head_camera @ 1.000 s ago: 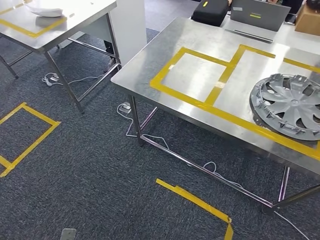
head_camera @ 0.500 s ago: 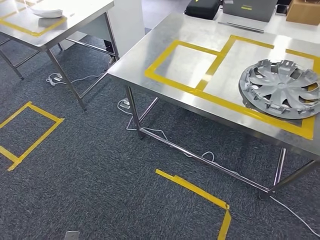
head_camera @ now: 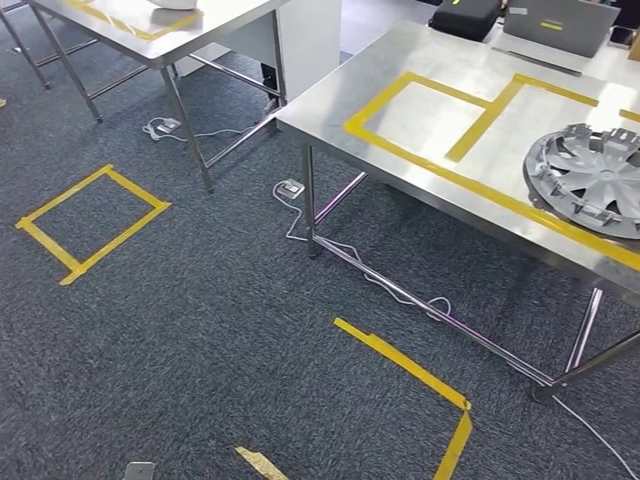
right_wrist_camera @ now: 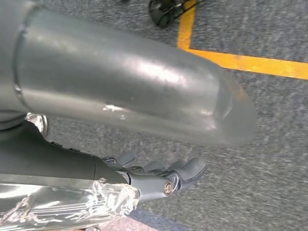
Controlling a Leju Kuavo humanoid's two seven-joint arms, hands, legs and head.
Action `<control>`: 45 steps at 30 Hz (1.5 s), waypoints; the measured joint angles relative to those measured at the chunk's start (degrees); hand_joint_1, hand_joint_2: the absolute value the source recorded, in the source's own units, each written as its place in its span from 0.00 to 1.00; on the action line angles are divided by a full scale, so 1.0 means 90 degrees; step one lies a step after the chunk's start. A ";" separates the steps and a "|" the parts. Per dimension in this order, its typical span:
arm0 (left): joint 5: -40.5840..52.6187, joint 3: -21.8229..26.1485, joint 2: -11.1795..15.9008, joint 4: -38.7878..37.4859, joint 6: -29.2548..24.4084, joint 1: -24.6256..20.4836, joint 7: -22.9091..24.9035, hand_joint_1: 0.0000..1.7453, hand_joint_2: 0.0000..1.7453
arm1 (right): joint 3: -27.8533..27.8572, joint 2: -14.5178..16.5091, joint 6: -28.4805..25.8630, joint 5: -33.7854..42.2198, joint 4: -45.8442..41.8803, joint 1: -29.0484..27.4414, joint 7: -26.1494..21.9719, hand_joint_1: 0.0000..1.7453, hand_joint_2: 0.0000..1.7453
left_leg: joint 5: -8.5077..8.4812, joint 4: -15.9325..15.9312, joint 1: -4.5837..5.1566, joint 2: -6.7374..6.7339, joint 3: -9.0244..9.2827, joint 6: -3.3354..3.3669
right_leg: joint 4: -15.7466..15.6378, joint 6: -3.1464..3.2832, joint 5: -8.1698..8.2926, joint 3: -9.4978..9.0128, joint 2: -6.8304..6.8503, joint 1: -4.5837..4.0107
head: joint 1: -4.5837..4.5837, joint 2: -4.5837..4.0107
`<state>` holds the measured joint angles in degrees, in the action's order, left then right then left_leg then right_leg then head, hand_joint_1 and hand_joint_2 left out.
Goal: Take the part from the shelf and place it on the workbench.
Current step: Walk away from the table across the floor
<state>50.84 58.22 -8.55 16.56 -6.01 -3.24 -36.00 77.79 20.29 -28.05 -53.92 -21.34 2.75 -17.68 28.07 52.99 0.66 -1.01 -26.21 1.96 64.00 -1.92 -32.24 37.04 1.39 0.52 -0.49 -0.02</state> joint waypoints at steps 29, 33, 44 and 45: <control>0.0360 0.0270 -0.0126 0.0050 -0.0204 0.0062 -0.0012 0.00 0.00 | -0.0512 -0.0018 0.0004 0.0250 0.0025 -0.0110 -0.0004 0.00 0.00 | -0.0119 0.0334 -0.0094 -0.0125 -0.0470 -0.0112 | -0.0742 -0.0016 -0.0164 -0.1214 0.0337 -0.0004 | 0.0093 0.0001; 0.0378 0.0276 -0.0155 0.0052 -0.0208 0.0038 -0.0005 0.00 0.00 | -0.0529 -0.0029 0.0005 0.0272 0.0025 -0.0147 0.0003 0.00 0.00 | -0.0180 0.0331 -0.0034 0.0199 -0.0560 0.0004 | 0.0899 -0.0006 -0.0798 -0.0336 -0.0127 0.0004 | 0.0071 0.0002; 0.0412 0.0297 -0.0169 0.0063 -0.0211 0.0076 0.0000 0.00 0.00 | -0.0584 -0.0019 0.0007 0.0277 0.0027 -0.0173 0.0005 0.00 0.00 | -0.0120 0.0614 0.0018 0.0656 -0.0819 -0.0207 | -0.0912 0.0231 0.0318 -0.0970 -0.0389 0.0035 | 0.0090 0.0001; 0.0412 0.0302 -0.0164 0.0065 -0.0212 0.0069 0.0000 0.00 0.00 | -0.0585 -0.0014 0.0008 0.0277 0.0028 -0.0180 0.0005 0.00 0.00 | 0.0053 0.0887 0.0008 0.0481 -0.0943 -0.0249 | -0.0935 0.0243 0.0331 -0.0982 -0.0293 0.0052 | 0.0107 0.0001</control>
<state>54.55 60.94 -10.03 17.15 -7.91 -2.62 -36.00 72.53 20.17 -27.98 -51.42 -21.09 1.13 -17.63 28.55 60.97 0.73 3.33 -34.70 -0.28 55.59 0.26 -29.26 28.20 -1.25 0.99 0.48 -0.01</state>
